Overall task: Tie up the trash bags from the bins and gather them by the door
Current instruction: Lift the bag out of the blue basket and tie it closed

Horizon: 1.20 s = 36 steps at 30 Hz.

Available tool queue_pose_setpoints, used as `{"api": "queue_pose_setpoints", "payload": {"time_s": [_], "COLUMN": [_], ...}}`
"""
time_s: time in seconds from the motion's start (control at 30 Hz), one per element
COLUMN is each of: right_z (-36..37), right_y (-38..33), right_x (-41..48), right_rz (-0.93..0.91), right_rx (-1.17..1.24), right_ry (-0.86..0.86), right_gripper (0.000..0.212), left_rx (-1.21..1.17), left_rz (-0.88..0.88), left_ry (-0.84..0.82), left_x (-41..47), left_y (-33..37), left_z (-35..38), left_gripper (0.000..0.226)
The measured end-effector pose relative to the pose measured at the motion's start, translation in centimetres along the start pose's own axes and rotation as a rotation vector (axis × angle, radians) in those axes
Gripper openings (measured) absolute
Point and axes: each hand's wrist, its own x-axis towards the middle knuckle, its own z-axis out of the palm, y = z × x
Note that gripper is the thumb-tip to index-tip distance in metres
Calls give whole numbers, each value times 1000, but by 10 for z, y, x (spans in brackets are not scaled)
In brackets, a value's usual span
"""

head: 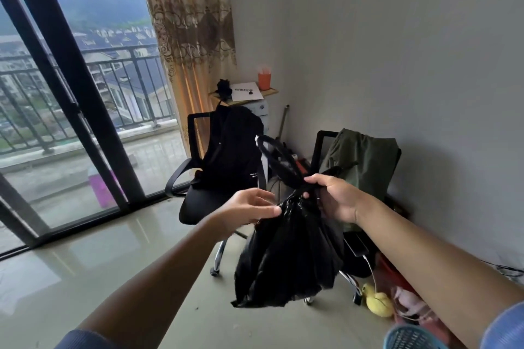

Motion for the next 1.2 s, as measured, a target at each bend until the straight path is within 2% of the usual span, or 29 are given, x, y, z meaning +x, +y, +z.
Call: {"api": "queue_pose_setpoints", "payload": {"time_s": [0.03, 0.13, 0.17, 0.33, 0.43, 0.57, 0.67, 0.8, 0.87, 0.93, 1.03, 1.1, 1.17, 1.2], "right_z": [0, 1, 0, -14, -20, -24, -25, -29, -30, -30, -25, -17, -9, -6], "right_y": [-2, -8, -9, -14, -17, -19, -18, -15, -13, -11, -8, -6, -4, -4], "right_x": [0, -2, -2, -12, -15, -20, -25, -28, -29, -26, -17, -9, -5, -2], "right_rz": [0, -12, -23, -79, -123, -158, -135, -165, -199, -274, -532, -637, -691, -738], "right_rx": [4, 34, 50, -11, -77, -186, -293, -318, -333, -451, -788, -1095, -1323, -1349], "right_ry": [-17, -110, -143, -283, -219, -179, -261, -342, -259, -45, 351, 571, 750, 792], "right_gripper": [29, 37, 38, 40, 33, 27, 26, 21, 15, 7, 10, 15, 12, 8], "left_rx": [8, 29, 32, -69, -167, -66, -120, -119, -95, -82, 1, 41, 32, 17], "left_rz": [18, 60, 58, 60, 72, 79, 44, 51, 28, 33, 72, 110, 142, 150], "left_ry": [-10, 26, 51, 66, -16, 35, 51, 49, 46, 53, 54, 48, 49, 43], "left_x": [1, 5, 7, 8, 11, 17, 20, 22, 22, 23, 24, 25, 26, 26], "left_y": [-2, -2, -2, 6, 17, 19, 15, 14, 18, 22, 30, 33, 37, 37], "left_z": [8, 26, 29, 26, 26, 32, 34, 31, 26, 23, 26, 35, 44, 46], "left_gripper": [53, 19, 14, 6, 24, 17, 8, 8, 8, 6, 7, 8, 12, 11]}}
